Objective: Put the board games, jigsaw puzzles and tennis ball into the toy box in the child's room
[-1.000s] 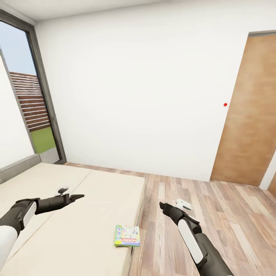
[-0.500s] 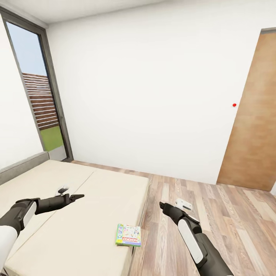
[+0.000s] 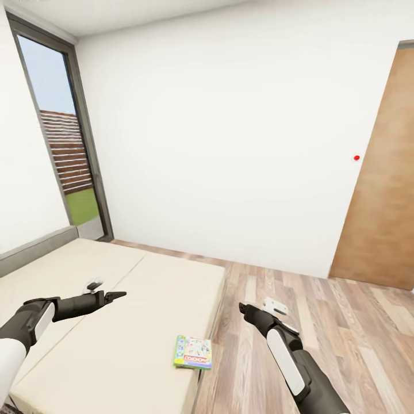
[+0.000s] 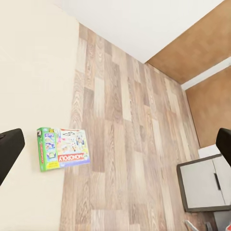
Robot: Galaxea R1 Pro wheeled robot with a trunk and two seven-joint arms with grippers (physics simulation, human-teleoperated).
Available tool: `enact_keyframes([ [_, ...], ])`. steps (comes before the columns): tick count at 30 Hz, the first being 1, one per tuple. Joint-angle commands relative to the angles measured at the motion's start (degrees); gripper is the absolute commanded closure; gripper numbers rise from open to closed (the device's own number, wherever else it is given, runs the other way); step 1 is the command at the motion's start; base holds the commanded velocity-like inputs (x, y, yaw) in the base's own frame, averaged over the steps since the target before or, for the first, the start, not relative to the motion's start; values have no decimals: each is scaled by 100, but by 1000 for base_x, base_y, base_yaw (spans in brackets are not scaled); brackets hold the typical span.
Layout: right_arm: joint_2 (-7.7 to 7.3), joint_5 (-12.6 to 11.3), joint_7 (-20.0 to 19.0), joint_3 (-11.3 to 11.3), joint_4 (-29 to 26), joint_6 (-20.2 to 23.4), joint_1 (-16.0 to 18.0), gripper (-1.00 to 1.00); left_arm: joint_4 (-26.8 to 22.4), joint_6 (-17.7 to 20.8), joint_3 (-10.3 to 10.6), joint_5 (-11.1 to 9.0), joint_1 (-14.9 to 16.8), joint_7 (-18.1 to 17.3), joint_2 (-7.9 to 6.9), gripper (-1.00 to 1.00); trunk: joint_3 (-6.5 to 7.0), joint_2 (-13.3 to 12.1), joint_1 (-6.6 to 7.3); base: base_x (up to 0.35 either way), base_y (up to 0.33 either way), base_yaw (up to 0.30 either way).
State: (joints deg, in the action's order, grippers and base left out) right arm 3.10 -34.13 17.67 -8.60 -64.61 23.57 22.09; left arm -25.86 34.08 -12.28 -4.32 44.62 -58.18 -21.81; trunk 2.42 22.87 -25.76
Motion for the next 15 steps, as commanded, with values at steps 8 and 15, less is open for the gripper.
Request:
enact_keyframes([
  [8, -3, -58, 52, -10, -15, 8, -1, -100, 2, 38, -11, -16, 3, -9, 1, -100, -3, 5, -2, 0, -181, 187],
  [15, -4, -56, 52, -10, -20, 8, -2, -100, 2, 37, -11, -16, 3, -16, 1, -100, -3, 5, -2, 0, -42, 45],
])
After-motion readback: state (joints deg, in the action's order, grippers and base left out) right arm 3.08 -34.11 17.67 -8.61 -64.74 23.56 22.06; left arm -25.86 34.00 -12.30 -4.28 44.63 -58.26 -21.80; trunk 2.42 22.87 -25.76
